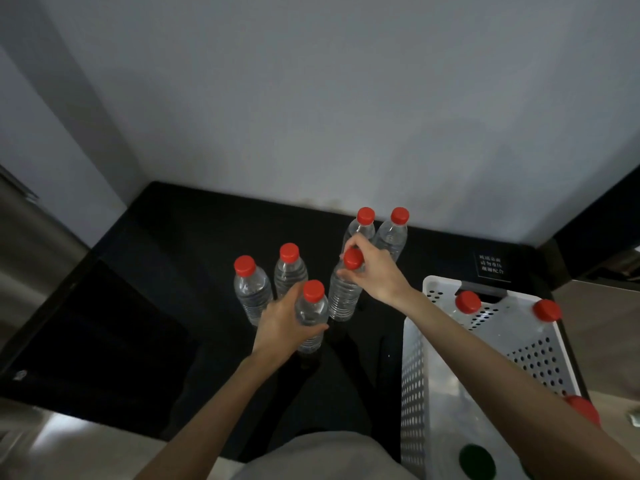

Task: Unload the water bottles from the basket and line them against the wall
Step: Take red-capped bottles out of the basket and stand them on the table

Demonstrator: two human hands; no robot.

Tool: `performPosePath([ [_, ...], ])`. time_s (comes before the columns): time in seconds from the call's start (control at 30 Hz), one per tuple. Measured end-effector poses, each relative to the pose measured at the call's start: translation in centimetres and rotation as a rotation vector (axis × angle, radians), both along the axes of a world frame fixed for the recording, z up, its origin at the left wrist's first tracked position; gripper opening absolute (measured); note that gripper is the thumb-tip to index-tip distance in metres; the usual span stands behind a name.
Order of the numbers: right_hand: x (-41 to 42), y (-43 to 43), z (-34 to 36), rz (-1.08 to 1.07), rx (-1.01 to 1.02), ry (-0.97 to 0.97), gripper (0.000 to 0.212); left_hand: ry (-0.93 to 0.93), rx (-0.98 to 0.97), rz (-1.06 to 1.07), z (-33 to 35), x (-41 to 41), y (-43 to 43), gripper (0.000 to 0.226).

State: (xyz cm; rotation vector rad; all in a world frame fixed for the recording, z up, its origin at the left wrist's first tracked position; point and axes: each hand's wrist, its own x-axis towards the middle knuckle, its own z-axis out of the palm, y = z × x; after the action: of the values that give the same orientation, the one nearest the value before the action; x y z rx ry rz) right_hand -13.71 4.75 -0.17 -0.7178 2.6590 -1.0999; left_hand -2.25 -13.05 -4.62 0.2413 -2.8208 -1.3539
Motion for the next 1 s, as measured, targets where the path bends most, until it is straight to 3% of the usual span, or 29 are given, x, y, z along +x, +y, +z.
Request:
performPosePath([
  [0.4,2.3,0.2,0.4,-0.022,0.077,0.043,0.058,0.054,0.054,0.047,-0.4,2.0,0.5,0.073],
  [0.53,2.8,1.1,2.4,-0.027,0.080,0.126,0.056,0.080,0.059,0.074,0.5,2.3,1.0,0.070],
  [0.67,3.8,3.0,5.2,-0.057,-0.003,0.215,0.051,0.223,0.046,0.157,3.5,2.7,2.0,0.086],
  [0.83,5.5,6.8,8.3,-0.122,-0.137,0.279,0.044,0.371,0.022,0.156,8.7,2.5,4.4,0.069],
  [1.0,7.8,11.6,10.0,-0.235,-0.144,0.317,0.041,0.468,0.082,0.095,11.2,1.5,9.0,0.055],
])
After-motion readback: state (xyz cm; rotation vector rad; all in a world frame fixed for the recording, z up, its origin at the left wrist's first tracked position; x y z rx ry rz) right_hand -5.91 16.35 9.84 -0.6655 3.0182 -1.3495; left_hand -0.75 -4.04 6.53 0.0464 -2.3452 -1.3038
